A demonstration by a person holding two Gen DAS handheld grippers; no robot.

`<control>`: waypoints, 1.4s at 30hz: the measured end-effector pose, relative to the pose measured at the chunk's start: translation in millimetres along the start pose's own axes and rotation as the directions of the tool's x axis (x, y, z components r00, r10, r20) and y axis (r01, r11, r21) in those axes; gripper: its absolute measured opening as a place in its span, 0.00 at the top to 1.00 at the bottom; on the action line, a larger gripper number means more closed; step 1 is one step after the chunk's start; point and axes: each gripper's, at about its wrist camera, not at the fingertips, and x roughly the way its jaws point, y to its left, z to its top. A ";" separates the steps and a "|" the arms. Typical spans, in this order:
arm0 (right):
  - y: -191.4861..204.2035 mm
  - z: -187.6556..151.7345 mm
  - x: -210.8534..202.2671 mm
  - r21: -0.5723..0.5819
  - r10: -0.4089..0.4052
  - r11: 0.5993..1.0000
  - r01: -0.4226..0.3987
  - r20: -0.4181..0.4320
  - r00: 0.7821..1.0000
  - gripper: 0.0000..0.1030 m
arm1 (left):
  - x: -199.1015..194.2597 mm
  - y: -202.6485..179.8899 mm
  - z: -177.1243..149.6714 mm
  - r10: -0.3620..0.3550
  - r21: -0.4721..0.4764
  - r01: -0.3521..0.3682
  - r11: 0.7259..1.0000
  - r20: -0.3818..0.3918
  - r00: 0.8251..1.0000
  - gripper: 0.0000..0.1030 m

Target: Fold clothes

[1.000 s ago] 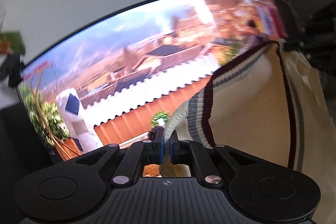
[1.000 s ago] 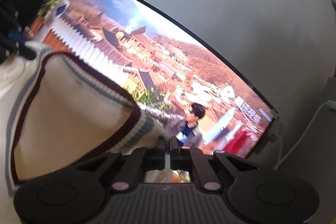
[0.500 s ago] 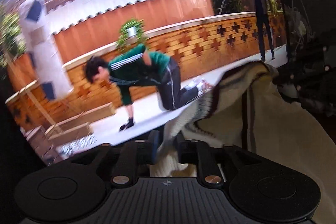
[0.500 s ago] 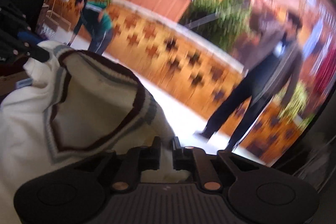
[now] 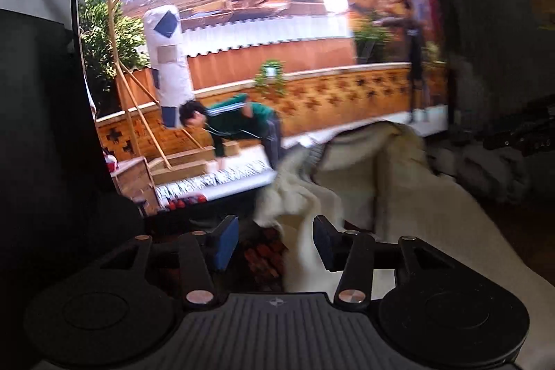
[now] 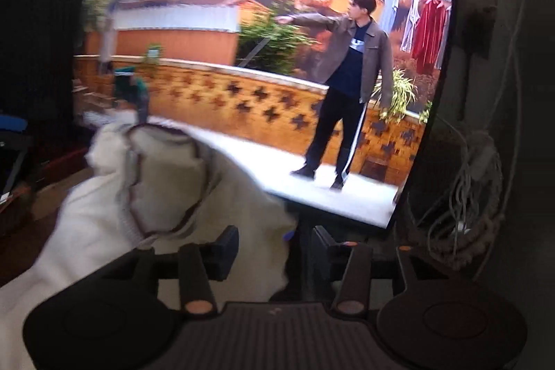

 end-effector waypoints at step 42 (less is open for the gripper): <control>117.0 -140.3 -119.6 -0.069 0.013 0.998 -0.009 0.051 0.999 0.92 | -119.9 -112.5 -167.2 -0.262 0.145 0.259 0.955 -0.004 0.965 0.60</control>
